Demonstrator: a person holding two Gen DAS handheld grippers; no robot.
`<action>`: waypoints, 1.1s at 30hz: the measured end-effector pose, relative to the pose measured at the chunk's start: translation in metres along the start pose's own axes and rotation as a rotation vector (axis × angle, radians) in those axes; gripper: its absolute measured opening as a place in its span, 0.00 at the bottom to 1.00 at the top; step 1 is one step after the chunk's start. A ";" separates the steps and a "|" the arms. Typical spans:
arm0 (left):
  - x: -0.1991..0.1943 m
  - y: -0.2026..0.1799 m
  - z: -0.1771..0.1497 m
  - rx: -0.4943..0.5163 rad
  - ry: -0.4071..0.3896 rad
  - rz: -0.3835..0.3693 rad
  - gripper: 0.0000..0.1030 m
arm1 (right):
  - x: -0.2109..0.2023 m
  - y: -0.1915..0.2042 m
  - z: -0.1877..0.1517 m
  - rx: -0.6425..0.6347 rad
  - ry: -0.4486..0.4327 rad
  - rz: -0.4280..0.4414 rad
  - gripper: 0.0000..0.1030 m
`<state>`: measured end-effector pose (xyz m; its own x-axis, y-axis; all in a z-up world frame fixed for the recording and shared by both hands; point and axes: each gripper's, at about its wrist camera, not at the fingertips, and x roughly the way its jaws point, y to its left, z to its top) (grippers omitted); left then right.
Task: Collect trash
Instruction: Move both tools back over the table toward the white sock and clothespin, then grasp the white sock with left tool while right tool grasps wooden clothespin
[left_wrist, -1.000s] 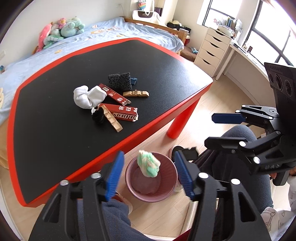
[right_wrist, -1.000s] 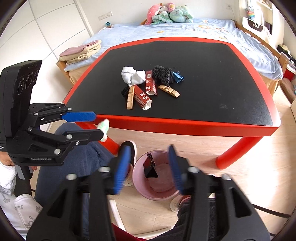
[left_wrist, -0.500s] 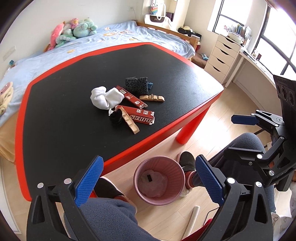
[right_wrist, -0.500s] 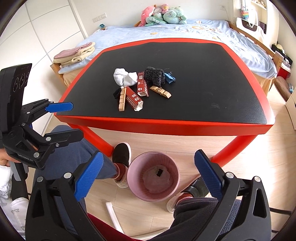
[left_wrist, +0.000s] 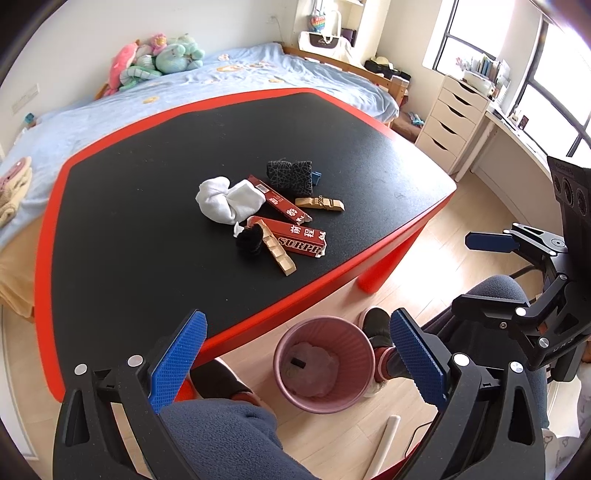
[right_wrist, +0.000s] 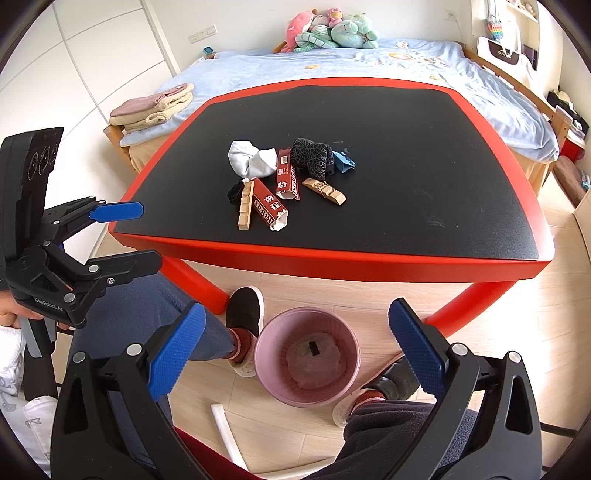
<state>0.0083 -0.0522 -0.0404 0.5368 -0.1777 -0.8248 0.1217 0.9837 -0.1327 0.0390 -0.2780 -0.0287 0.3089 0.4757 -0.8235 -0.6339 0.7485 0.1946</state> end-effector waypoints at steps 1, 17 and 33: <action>0.000 0.002 0.002 -0.003 -0.002 0.002 0.93 | 0.001 -0.001 0.002 -0.004 0.000 0.000 0.95; 0.020 0.047 0.053 -0.035 -0.016 0.026 0.93 | 0.031 -0.016 0.064 -0.125 -0.013 -0.011 0.95; 0.082 0.085 0.084 -0.083 0.050 0.001 0.93 | 0.094 -0.037 0.093 -0.221 0.029 0.034 0.95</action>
<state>0.1329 0.0148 -0.0735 0.4942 -0.1766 -0.8512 0.0505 0.9833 -0.1747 0.1574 -0.2178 -0.0631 0.2661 0.4834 -0.8340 -0.7848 0.6110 0.1037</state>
